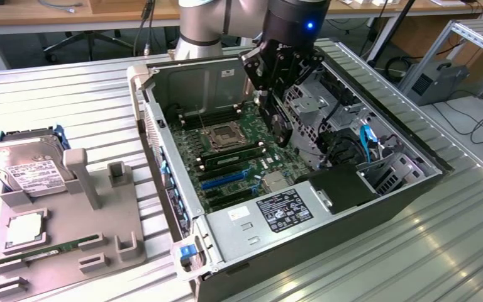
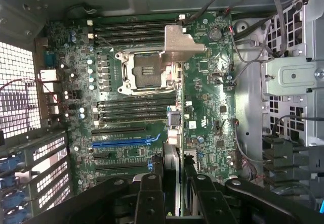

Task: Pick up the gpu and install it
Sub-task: 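Insert the gpu into the slot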

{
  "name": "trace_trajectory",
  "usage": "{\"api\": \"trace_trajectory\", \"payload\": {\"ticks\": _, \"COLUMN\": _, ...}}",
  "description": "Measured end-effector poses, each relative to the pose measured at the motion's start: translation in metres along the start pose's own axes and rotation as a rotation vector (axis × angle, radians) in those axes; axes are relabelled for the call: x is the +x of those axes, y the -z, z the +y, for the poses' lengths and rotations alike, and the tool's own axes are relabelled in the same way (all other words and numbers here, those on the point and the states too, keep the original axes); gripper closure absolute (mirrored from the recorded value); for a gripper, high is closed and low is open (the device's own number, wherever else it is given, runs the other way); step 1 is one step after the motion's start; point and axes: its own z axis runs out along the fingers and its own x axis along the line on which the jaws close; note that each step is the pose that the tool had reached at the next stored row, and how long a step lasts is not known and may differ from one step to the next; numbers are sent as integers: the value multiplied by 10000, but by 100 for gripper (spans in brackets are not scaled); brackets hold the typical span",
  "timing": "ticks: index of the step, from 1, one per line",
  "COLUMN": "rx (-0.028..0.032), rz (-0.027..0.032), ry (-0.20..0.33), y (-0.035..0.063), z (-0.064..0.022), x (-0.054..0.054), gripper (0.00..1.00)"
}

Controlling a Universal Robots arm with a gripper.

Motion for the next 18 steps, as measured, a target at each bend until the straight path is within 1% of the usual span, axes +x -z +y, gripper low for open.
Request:
{"api": "trace_trajectory", "payload": {"ticks": 9, "rx": -20, "rz": 5, "ry": 706, "y": 0, "z": 0, "x": 0, "gripper": 74}}
{"api": "trace_trajectory", "payload": {"ticks": 18, "rx": -34, "rz": 10, "ry": 1242, "y": 0, "z": 0, "x": 0, "gripper": 74}}
